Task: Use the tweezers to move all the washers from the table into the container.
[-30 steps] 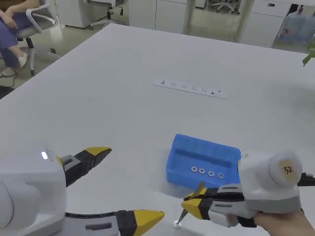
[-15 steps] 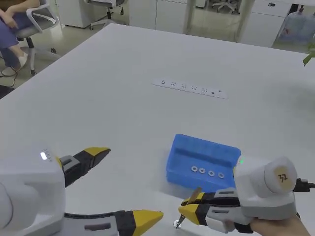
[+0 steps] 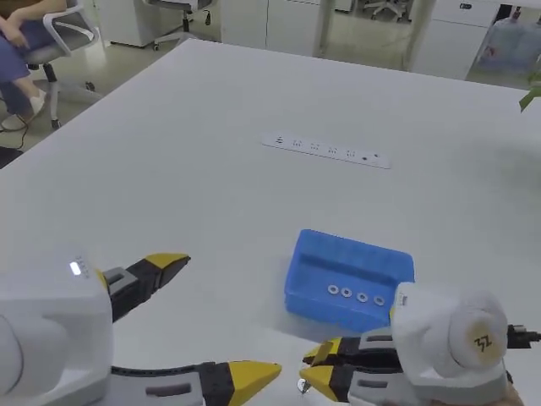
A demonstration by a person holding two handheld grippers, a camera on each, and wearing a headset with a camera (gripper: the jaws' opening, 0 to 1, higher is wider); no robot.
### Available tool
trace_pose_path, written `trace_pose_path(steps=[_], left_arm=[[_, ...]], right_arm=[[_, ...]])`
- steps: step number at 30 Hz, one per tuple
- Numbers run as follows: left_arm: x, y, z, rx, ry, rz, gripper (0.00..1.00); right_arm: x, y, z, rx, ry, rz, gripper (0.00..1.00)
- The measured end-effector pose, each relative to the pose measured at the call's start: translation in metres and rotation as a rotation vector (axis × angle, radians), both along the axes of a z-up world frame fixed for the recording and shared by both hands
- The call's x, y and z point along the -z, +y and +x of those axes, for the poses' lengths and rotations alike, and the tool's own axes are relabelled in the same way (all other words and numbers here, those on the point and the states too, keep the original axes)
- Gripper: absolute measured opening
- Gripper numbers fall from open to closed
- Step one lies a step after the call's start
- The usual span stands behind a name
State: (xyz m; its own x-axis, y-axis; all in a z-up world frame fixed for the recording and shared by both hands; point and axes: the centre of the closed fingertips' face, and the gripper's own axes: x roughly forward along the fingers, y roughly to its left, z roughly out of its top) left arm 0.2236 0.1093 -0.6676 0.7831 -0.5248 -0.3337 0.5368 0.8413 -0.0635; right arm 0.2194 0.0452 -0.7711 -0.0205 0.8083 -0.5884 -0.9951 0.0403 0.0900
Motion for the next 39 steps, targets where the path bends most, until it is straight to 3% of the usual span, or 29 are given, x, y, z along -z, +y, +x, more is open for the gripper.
trace_pose_path(steps=[3,11,16,26,31,35,39], left_arm=[[0.0,-0.001,0.0,0.003,-0.002,0.001,0.88],[0.001,0.002,0.0,-0.004,0.001,0.001,0.88],[0.001,0.0,0.0,0.001,0.002,0.003,0.88],[0.001,0.0,-0.001,0.003,0.004,0.006,0.88],[-0.001,0.0,0.0,-0.001,-0.001,0.0,0.88],[-0.001,0.0,-0.001,-0.001,-0.001,0.001,0.88],[0.0,0.001,-0.001,-0.002,0.001,0.003,0.88]], right_arm=[[0.0,-0.001,0.0,0.005,-0.013,0.0,0.04],[-0.006,-0.002,0.01,0.063,0.007,0.048,0.03],[0.004,-0.002,0.006,0.036,-0.011,0.001,0.03],[0.002,-0.004,0.009,0.035,-0.026,0.019,0.02],[0.002,-0.007,0.016,0.103,0.028,0.04,0.02],[-0.013,-0.006,0.02,0.148,0.075,0.103,0.02],[-0.028,-0.007,0.026,0.163,0.065,0.117,0.02]])
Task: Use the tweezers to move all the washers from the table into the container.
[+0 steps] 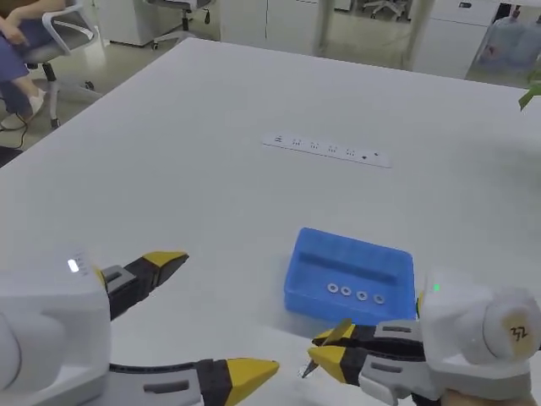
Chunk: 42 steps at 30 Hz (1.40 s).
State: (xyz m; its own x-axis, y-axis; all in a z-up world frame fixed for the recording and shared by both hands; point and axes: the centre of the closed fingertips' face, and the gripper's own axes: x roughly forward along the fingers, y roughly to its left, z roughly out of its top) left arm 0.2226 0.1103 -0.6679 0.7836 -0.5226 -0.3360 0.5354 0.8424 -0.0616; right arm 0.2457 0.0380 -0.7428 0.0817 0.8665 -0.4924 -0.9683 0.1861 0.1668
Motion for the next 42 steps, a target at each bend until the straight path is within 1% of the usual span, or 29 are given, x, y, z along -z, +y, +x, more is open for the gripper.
trace_pose_path(steps=[2,4,7,8,11,14,16,19,21,25,29,31,33,36,37,40,42], left_arm=[[-0.001,-0.001,0.0,0.001,-0.002,-0.004,0.88],[-0.001,-0.001,0.0,0.003,-0.003,-0.004,0.88],[-0.001,-0.002,0.0,0.005,-0.004,-0.004,0.88],[-0.001,-0.002,0.0,0.005,-0.003,-0.004,0.88],[-0.001,-0.003,0.0,0.006,-0.003,-0.006,0.88],[-0.001,-0.003,0.0,0.009,-0.002,-0.005,0.88],[-0.002,-0.004,0.0,0.011,-0.003,-0.005,0.88],[-0.002,-0.005,0.001,0.015,-0.005,-0.003,0.88],[-0.003,-0.005,0.0,0.016,-0.005,-0.004,0.88],[-0.003,-0.005,0.0,0.014,-0.006,-0.005,0.88],[-0.003,-0.003,-0.001,0.01,-0.005,-0.005,0.88],[-0.003,-0.002,-0.001,0.007,-0.006,-0.007,0.88],[-0.003,-0.001,-0.001,0.005,-0.007,-0.006,0.88],[-0.003,0.001,-0.002,0.0,-0.005,-0.005,0.88],[-0.003,0.002,-0.002,-0.003,-0.005,-0.005,0.88],[-0.002,0.004,-0.003,-0.01,-0.003,-0.008,0.88],[-0.001,0.006,-0.003,-0.014,-0.001,-0.004,0.88]], right_arm=[[-0.009,0.0,0.004,0.005,-0.016,0.005,0.02],[-0.018,0.001,0.009,0.008,-0.026,0.022,0.02],[-0.031,0.002,0.017,0.034,-0.015,0.059,0.02],[-0.036,0.002,0.021,0.054,-0.006,0.076,0.02],[-0.047,0.002,0.029,0.079,-0.001,0.107,0.02],[-0.054,0.003,0.037,0.089,-0.014,0.11,0.02],[-0.059,0.003,0.044,0.092,-0.03,0.108,0.02],[-0.065,0.003,0.053,0.104,-0.039,0.115,0.02],[-0.072,0.005,0.062,0.119,-0.047,0.126,0.02],[-0.08,0.008,0.077,0.138,-0.069,0.124,0.02],[-0.081,0.01,0.091,0.153,-0.073,0.121,0.02],[-0.079,0.012,0.097,0.166,-0.052,0.132,0.02],[-0.074,0.013,0.103,0.189,-0.01,0.145,0.02],[-0.068,0.012,0.112,0.217,0.022,0.152,0.02],[-0.065,0.011,0.114,0.232,0.043,0.156,0.02],[-0.06,0.01,0.12,0.248,0.051,0.152,0.02],[-0.054,0.009,0.124,0.262,0.057,0.134,0.02]])
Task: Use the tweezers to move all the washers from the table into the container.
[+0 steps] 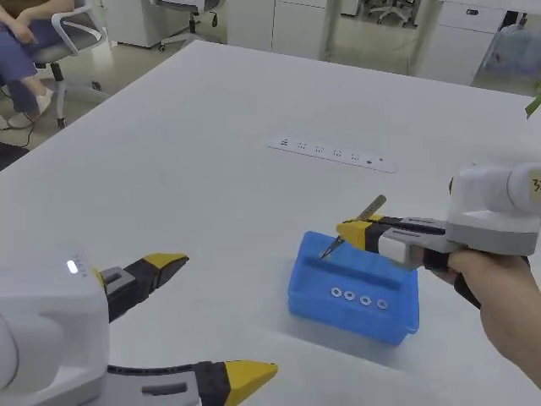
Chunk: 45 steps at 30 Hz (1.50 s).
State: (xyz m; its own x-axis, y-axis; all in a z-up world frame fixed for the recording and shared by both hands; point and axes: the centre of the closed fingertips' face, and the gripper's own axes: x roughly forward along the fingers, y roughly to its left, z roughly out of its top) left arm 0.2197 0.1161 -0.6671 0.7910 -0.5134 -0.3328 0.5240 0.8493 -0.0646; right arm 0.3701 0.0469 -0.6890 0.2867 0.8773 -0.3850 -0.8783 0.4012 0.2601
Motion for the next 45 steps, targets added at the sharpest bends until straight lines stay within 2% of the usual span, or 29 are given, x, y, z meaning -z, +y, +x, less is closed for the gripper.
trace_pose_path(steps=[8,17,30,35,45], left_arm=[[-0.001,0.0,0.001,-0.002,-0.003,-0.003,0.87],[0.002,0.002,0.001,-0.009,0.006,-0.003,0.87],[0.002,0.004,0.002,-0.01,0.007,-0.006,0.86],[0.001,0.003,0.001,-0.012,0.008,-0.005,0.86],[0.001,0.002,0.002,-0.008,0.009,-0.003,0.86]], right_arm=[[0.023,0.003,0.008,0.002,0.025,-0.052,0.02],[0.048,0.004,0.005,-0.016,0.043,-0.12,0.02],[0.072,0.005,0.003,-0.037,0.053,-0.191,0.02],[0.077,0.004,0.001,-0.041,0.054,-0.205,0.03],[0.075,0.002,0.0,-0.036,0.041,-0.196,0.03]])
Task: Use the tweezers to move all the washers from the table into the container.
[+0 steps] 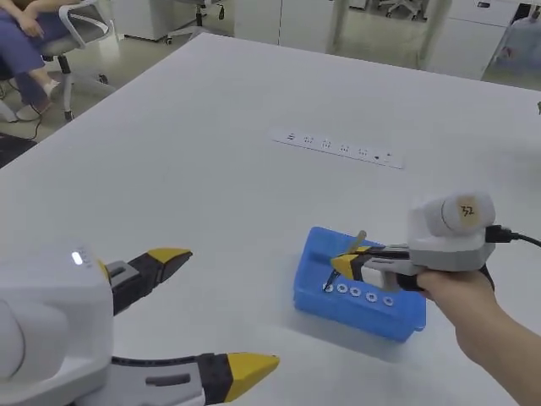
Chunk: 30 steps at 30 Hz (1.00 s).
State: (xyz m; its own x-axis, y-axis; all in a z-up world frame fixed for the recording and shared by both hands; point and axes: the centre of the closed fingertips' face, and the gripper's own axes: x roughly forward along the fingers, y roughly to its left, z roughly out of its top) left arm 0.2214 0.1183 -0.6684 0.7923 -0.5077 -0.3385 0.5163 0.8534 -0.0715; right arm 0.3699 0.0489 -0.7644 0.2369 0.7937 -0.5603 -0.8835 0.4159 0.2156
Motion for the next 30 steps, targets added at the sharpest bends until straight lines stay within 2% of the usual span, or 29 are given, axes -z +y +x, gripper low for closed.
trace_pose_path(steps=[10,13,17,23,27,30], left_arm=[[-0.001,0.001,-0.001,-0.008,0.0,-0.009,0.86],[-0.004,-0.003,-0.001,-0.001,0.001,-0.042,0.86],[-0.007,-0.005,0.001,0.006,-0.003,-0.063,0.84],[-0.015,-0.019,0.002,0.066,-0.007,-0.098,0.75],[-0.017,-0.027,0.004,0.095,-0.007,-0.107,0.71],[-0.019,-0.038,0.003,0.144,-0.005,-0.113,0.7]], right_arm=[[-0.016,-0.006,-0.007,0.003,-0.04,0.035,0.03],[-0.024,-0.011,-0.011,0.004,-0.052,0.05,0.03],[-0.039,-0.015,-0.016,0.002,-0.078,0.08,0.03],[-0.06,-0.021,-0.028,-0.03,-0.135,0.096,0.03],[-0.072,-0.025,-0.042,-0.061,-0.174,0.097,0.03],[-0.077,-0.026,-0.054,-0.088,-0.191,0.093,0.03]])
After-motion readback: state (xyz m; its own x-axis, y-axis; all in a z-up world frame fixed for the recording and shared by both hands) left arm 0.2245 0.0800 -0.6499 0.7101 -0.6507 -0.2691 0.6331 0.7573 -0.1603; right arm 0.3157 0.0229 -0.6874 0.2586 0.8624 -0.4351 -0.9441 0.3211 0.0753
